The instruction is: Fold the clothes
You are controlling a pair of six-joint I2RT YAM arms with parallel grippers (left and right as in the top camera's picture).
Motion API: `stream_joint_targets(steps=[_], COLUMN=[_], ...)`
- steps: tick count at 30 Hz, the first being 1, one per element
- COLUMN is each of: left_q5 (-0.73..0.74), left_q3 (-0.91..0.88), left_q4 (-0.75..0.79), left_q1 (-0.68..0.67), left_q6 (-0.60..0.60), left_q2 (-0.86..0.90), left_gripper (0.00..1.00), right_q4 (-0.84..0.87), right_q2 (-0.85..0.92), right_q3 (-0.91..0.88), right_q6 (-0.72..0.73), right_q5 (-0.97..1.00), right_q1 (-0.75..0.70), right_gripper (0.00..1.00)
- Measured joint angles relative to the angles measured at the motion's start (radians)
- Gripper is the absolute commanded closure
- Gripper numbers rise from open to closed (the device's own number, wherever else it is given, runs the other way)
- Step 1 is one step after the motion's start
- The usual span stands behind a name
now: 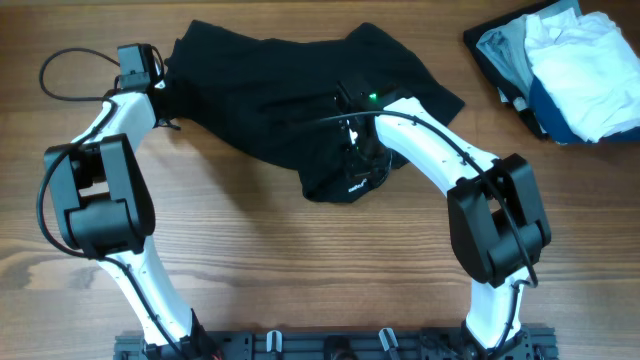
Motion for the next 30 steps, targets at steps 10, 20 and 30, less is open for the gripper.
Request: stream_joint_targets(steps=[10,20,30], left_q5=[0.021,0.062,0.035], left_q3=[0.071,0.145,0.146], left_q4=[-0.361,-0.443,-0.452], left_q1=[0.073,0.089,0.101], left_q6=[-0.004,-0.007,-0.007], left_q2=[-0.098,-0.638,-0.838], left_gripper=[0.96,0.96,0.96], right_q4=[0.022,0.003,-0.082], right_q2=[-0.213,-0.691,-0.778], right_q3=[-0.005,0.071,0.101], right_q6=[0.011,-0.024,-0.098], right_q5=[-0.071,-0.165,-0.164], right_q1=[-0.098,-0.476,-0.558], right_gripper=[0.96,0.96,0.96])
